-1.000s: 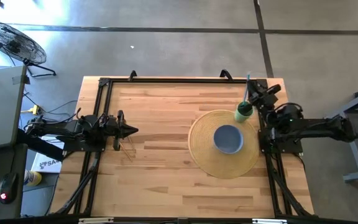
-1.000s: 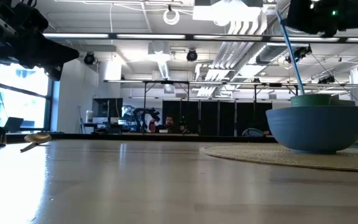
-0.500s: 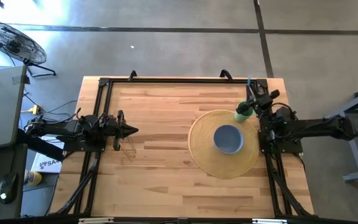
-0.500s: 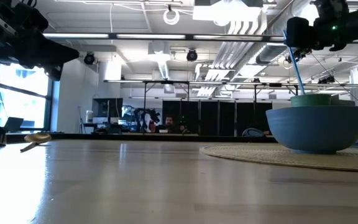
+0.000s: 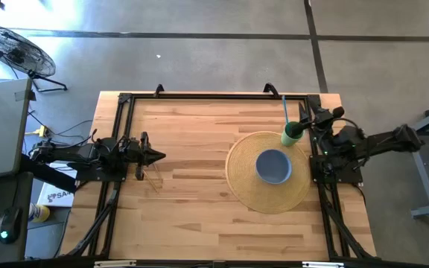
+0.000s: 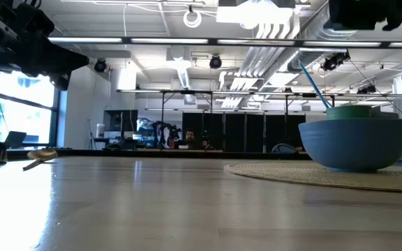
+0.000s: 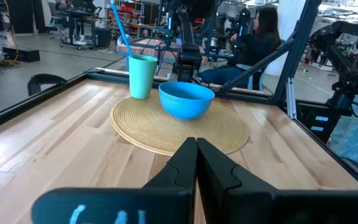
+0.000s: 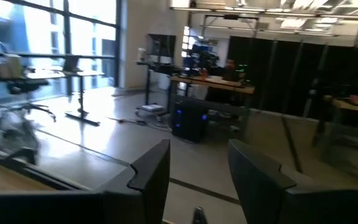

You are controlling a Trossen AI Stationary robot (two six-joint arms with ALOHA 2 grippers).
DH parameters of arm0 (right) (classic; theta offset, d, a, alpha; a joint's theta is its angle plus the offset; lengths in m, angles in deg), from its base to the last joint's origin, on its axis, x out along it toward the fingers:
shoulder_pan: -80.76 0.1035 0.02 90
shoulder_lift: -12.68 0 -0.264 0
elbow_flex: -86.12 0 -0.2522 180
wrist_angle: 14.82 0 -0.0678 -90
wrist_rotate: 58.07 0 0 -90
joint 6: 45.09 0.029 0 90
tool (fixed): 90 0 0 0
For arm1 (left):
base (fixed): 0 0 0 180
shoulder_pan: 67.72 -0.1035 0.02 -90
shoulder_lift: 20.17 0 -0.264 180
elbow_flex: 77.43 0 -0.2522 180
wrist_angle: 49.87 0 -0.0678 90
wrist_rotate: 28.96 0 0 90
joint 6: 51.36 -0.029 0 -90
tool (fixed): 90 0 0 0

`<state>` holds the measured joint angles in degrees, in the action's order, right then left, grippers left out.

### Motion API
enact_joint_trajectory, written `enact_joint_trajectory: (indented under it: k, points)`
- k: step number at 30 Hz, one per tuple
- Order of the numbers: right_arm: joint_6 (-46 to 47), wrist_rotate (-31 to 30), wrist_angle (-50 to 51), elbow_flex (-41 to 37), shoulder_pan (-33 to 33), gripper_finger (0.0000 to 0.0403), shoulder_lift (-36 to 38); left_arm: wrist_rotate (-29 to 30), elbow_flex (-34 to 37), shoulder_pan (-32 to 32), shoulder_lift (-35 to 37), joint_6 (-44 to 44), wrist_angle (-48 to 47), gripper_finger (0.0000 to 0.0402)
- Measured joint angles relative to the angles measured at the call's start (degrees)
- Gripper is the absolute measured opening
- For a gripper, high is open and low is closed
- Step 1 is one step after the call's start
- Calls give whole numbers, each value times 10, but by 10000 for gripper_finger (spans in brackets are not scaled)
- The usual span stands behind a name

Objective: Pick & Place Utensil
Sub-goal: Put the spoon into the blue bowl

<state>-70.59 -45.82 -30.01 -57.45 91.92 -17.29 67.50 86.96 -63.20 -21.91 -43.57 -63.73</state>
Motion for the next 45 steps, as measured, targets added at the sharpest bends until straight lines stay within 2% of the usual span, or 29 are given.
enact_joint_trajectory:
  k: [4,8,11,14,21,24,27,30,34,38,45]
  points:
    - [0,-1,3,37,76,156,-20,1,0,0,0,-15,0,1]
    - [10,13,11,56,150,156,-81,1,0,0,0,-15,0,1]
    - [44,61,13,64,192,156,-145,6,0,0,0,-15,4,1]
    - [109,128,16,65,217,156,-215,36,1,0,0,-5,26,1]
    - [238,249,15,65,229,156,-361,38,1,0,0,71,59,1]
    - [272,274,4,65,229,156,-405,35,1,0,0,59,62,1]
    - [286,282,-11,65,229,155,-433,66,1,0,0,44,64,1]
    - [282,291,-47,65,230,155,-450,101,1,0,0,45,64,1]
    - [282,325,-66,65,230,155,-454,111,1,0,0,44,58,1]
    - [282,330,-69,65,230,155,-454,164,1,0,0,48,58,1]
    - [285,332,-69,65,230,155,-454,167,1,0,0,91,30,1]
